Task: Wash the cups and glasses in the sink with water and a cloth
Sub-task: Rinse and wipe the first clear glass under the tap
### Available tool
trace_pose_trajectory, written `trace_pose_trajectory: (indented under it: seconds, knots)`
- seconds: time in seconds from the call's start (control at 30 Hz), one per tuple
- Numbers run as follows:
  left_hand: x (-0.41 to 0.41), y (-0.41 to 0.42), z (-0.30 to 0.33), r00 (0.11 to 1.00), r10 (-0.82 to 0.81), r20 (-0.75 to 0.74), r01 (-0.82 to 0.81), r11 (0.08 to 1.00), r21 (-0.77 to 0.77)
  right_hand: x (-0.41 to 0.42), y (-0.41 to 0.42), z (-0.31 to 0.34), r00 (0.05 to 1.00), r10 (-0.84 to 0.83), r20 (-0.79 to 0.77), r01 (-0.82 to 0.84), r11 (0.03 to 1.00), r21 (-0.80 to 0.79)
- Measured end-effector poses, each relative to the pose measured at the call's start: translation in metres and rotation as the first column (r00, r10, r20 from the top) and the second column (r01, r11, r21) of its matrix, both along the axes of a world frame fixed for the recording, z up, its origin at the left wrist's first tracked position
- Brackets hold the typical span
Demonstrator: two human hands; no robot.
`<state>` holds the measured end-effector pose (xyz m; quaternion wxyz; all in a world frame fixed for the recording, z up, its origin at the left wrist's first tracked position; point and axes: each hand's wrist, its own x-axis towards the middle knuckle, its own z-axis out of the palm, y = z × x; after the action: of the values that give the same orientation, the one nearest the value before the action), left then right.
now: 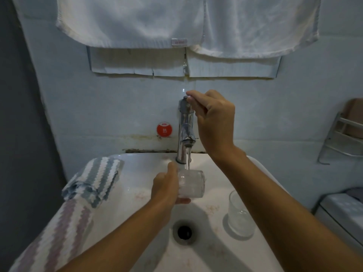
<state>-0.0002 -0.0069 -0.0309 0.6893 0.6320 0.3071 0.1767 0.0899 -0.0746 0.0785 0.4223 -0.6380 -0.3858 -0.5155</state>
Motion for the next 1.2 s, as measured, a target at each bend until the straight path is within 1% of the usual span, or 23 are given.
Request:
trace_pose_trajectory:
  seconds: [0.2,0.3,0.33,0.37,0.4,0.43,0.47,0.5,0.53,0.57,0.6,0.67,0.7,0.73,0.8,0.87,0.93,0.97,1.03,1.13,1.2]
  knots:
    - [0.001,-0.002,0.0,1.0,0.002,0.0,-0.002,0.999,-0.033,0.001,-0.001,-0.005,0.999,-0.028,-0.015,0.028,0.999,-0.017]
    - [-0.001,-0.002,-0.001,1.0,0.001,0.017,0.0,0.999,-0.044,-0.001,-0.003,-0.005,1.0,-0.009,-0.028,0.008,1.0,-0.021]
    - [-0.001,-0.002,-0.001,1.0,-0.002,0.018,0.003,0.998,-0.058,-0.003,-0.005,-0.007,0.997,0.028,-0.071,-0.028,1.0,0.003]
    - [-0.001,-0.002,-0.001,0.999,0.004,0.032,-0.001,0.997,-0.081,-0.005,-0.009,-0.011,0.983,0.077,-0.169,-0.07,0.996,0.049]
    - [-0.002,-0.002,-0.001,0.999,0.008,0.05,-0.003,0.995,-0.103,-0.008,-0.013,-0.019,0.941,0.12,-0.316,-0.094,0.991,0.096]
    - [-0.003,-0.001,-0.001,0.998,0.007,0.07,0.002,0.993,-0.121,-0.011,-0.017,-0.03,0.868,0.132,-0.478,-0.093,0.99,0.104]
    - [-0.003,-0.001,-0.001,0.996,0.007,0.088,0.006,0.99,-0.143,-0.012,-0.022,-0.045,0.773,0.094,-0.628,-0.08,0.996,0.05]
    - [-0.004,-0.002,-0.001,0.994,0.011,0.106,0.006,0.987,-0.161,-0.016,-0.026,-0.061,0.664,0.016,-0.748,-0.088,0.995,-0.056]
    - [-0.003,-0.002,-0.001,0.993,0.013,0.121,0.008,0.986,-0.169,-0.021,-0.03,-0.075,0.557,-0.056,-0.829,-0.14,0.977,-0.16]
    - [0.0,-0.003,-0.002,0.992,0.012,0.124,0.009,0.986,-0.168,-0.028,-0.033,-0.085,0.462,-0.09,-0.882,-0.222,0.951,-0.214]
    - [0.002,-0.004,-0.003,0.994,-0.003,0.11,0.022,0.985,-0.172,-0.035,-0.034,-0.091,0.373,-0.081,-0.924,-0.31,0.928,-0.206]
    - [0.01,-0.003,-0.011,0.992,-0.053,0.116,0.078,0.972,-0.222,-0.046,-0.034,-0.095,0.197,0.024,-0.98,-0.436,0.897,-0.066]
    - [0.011,-0.002,-0.011,0.989,-0.055,0.135,0.087,0.965,-0.248,-0.048,-0.033,-0.095,0.136,0.086,-0.987,-0.46,0.888,0.014]
    - [0.007,-0.003,-0.009,0.989,-0.031,0.147,0.065,0.97,-0.235,-0.048,-0.031,-0.096,0.121,0.138,-0.983,-0.464,0.883,0.067]
    - [0.003,-0.004,-0.009,0.982,-0.032,0.185,0.057,0.99,-0.13,-0.047,-0.03,-0.099,0.158,0.186,-0.97,-0.421,0.901,0.104]
    - [-0.001,-0.007,-0.008,0.981,-0.074,0.178,0.076,0.997,-0.006,-0.045,-0.03,-0.101,0.202,0.19,-0.961,-0.362,0.926,0.108]
    - [-0.002,-0.013,-0.006,0.985,-0.083,0.154,0.068,0.993,0.097,-0.044,-0.032,-0.101,0.214,0.182,-0.96,-0.329,0.938,0.105]
    - [-0.001,-0.014,-0.005,0.986,-0.092,0.141,0.074,0.99,0.124,-0.044,-0.033,-0.101,0.201,0.181,-0.963,-0.321,0.941,0.11]
    - [-0.001,-0.014,-0.004,0.988,-0.074,0.132,0.054,0.987,0.153,-0.044,-0.034,-0.101,0.129,0.195,-0.972,-0.333,0.932,0.143]
    - [0.0,-0.006,-0.004,0.994,-0.004,0.106,-0.006,0.996,0.093,-0.051,-0.033,-0.101,0.039,0.225,-0.974,-0.418,0.889,0.189]
    - [-0.002,-0.002,-0.005,0.998,0.005,0.063,-0.01,0.996,0.092,-0.054,-0.031,-0.103,0.018,0.228,-0.973,-0.454,0.869,0.196]
